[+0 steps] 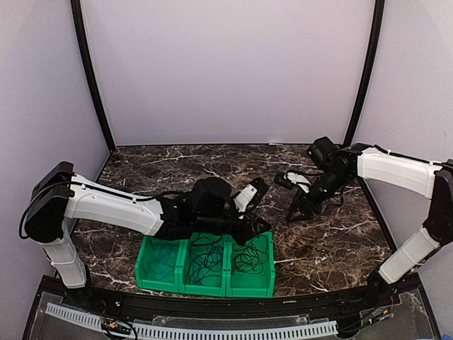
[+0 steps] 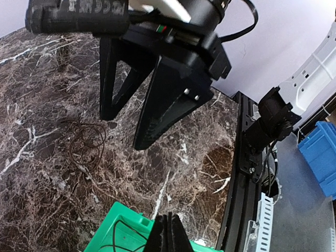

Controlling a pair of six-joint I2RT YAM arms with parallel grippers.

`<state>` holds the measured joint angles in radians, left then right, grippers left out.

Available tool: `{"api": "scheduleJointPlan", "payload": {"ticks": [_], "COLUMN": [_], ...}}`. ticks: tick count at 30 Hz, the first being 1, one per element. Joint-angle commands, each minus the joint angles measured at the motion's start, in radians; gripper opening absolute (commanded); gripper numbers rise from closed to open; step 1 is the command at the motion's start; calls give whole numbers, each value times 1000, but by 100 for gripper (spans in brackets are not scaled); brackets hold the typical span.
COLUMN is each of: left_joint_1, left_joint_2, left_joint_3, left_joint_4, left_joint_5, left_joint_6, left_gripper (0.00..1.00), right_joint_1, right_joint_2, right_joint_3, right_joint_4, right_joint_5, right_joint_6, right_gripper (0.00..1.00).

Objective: Untangle the cables

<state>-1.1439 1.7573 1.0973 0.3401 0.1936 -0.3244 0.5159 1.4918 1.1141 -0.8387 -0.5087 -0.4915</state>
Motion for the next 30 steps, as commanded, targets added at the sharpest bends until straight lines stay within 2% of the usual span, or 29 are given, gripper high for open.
{"api": "scheduleJointPlan", "payload": {"ticks": [1,5,9,12,16,25,30], "left_joint_1": [-8,-10,-12,-17,-19,-19,-17], "left_joint_2": [49,50,32,34,40,35,20], "left_joint_3": [15,-36,-73,-83,-83,-90,-120], "left_joint_4": [61,71,77,81,96,123,184], "left_joint_5": [-28,-91,-167,-258,-309,-247,-198], "left_joint_6": [46,62,86,95,78,25,-37], "left_gripper": [0,0,0,0,0,4,6], "right_joint_1": [-5,-5,16,119,279,526,575], "right_joint_2": [-27,-64,-145,-194,-202,-119,-80], "right_joint_3": [-12,-27,-50,-65,-76,-73,-74], "right_joint_4": [44,38,11,0,-1,72,143], "right_joint_5": [-18,-30,-134,-92,5,199,275], "right_joint_6": [24,-7,-102,-151,-187,-240,-242], "right_gripper": [52,51,49,49,51,56,59]}}
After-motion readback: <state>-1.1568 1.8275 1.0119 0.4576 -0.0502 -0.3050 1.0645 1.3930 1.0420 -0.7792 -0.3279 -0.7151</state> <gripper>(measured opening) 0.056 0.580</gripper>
